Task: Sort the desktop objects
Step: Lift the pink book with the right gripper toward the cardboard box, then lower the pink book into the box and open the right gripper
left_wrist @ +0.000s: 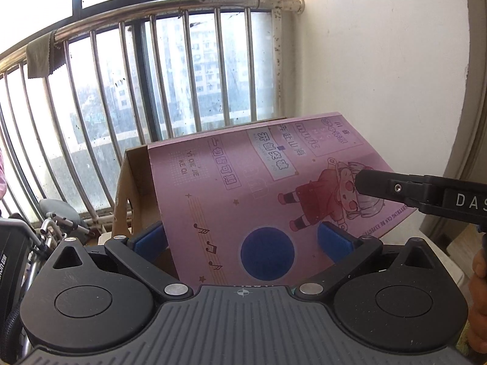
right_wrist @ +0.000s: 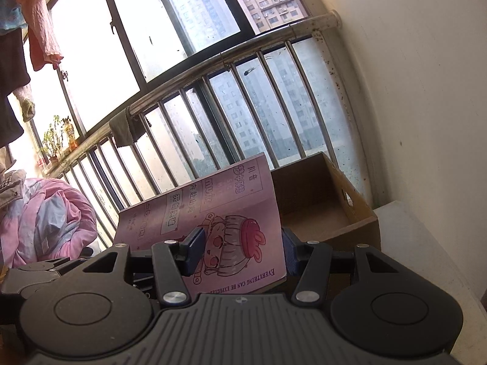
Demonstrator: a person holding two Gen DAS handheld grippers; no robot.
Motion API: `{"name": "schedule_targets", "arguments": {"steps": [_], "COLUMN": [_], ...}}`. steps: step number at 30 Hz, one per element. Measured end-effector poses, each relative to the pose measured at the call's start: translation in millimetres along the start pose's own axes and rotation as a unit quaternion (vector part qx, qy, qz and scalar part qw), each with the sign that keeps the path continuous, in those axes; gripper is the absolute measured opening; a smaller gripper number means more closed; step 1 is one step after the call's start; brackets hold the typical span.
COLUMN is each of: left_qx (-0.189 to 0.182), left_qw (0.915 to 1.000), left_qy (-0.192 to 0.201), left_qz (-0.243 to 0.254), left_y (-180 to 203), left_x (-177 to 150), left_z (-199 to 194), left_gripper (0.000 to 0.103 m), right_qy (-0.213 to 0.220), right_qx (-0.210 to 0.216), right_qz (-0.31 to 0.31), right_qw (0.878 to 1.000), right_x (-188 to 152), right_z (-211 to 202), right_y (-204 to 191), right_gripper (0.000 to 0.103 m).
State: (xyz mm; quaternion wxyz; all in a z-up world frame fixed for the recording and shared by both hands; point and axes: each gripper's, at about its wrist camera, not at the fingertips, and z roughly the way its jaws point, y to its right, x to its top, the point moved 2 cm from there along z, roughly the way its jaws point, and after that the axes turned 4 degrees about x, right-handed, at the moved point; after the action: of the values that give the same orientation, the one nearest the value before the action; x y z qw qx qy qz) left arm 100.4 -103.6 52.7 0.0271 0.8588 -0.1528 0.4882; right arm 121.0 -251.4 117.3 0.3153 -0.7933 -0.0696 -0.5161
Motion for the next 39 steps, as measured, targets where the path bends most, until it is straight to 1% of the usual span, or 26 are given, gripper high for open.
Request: {"name": "schedule_targets", "arguments": {"steps": [6, 11, 14, 18, 21, 24, 28, 30, 31, 33, 37, 38, 39], "left_qx": [-0.008, -0.011, -0.018, -0.032, -0.046, -0.062, -0.071, -0.082, -0.088, -0.094, -0.121, -0.123, -0.125], "left_qw": [1.0000, 0.9999, 0.9996, 0.9973, 0.9923, 0.9846, 0.9772, 0.9712, 0.9705, 0.9688, 0.9573, 0.9556, 0.9541], "left_qy": [-0.001, -0.005, -0.021, -0.064, -0.112, -0.158, -0.194, -0.215, -0.216, -0.220, -0.244, -0.248, -0.251], "left_qz": [0.000, 0.002, -0.004, -0.014, -0.028, -0.043, -0.048, -0.060, -0.062, -0.065, -0.096, -0.101, -0.106], "left_y": [-4.3, -13.9, -20.0, -26.9, -34.1, -41.1, -46.5, -49.8, -51.3, -53.7, -60.3, -61.5, -63.0], "left_x": [12.2, 28.1, 36.3, 40.0, 38.5, 34.8, 32.3, 33.0, 34.0, 34.7, 31.5, 30.3, 29.0], "left_z": [17.6, 41.0, 63.5, 99.8, 129.5, 155.9, 175.8, 180.4, 180.1, 181.9, 188.1, 187.7, 186.8], "left_gripper": [0.103, 0.103, 0.103, 0.103, 0.103, 0.103, 0.103, 0.103, 0.103, 0.103, 0.103, 0.103, 0.103], "right_qy": [-0.002, -0.027, -0.057, -0.112, -0.145, -0.170, -0.189, -0.193, -0.193, -0.188, -0.182, -0.181, -0.178], "right_qx": [-0.012, -0.020, -0.022, -0.030, -0.037, -0.043, -0.063, -0.070, -0.073, -0.079, -0.086, -0.088, -0.091], "right_qz": [-0.007, -0.007, 0.006, 0.020, 0.022, 0.018, -0.007, -0.014, -0.018, -0.028, -0.043, -0.045, -0.047], "right_qw": [1.000, 0.999, 0.998, 0.993, 0.989, 0.984, 0.980, 0.979, 0.978, 0.979, 0.979, 0.979, 0.979], "right_x": [19.4, 34.5, 40.7, 39.8, 35.2, 31.8, 26.4, 25.8, 25.7, 25.3, 25.1, 24.8, 25.0], "right_z": [27.8, 62.7, 90.4, 129.8, 152.1, 169.2, 181.3, 184.1, 184.5, 183.1, 181.7, 180.7, 179.5], "right_y": [9.8, 25.1, 40.9, 61.3, 71.5, 77.2, 76.0, 73.4, 71.5, 68.9, 65.2, 64.7, 64.0], "right_gripper": [0.057, 0.056, 0.056, 0.056, 0.056, 0.056, 0.056, 0.057, 0.057, 0.061, 0.062, 0.062, 0.064]}}
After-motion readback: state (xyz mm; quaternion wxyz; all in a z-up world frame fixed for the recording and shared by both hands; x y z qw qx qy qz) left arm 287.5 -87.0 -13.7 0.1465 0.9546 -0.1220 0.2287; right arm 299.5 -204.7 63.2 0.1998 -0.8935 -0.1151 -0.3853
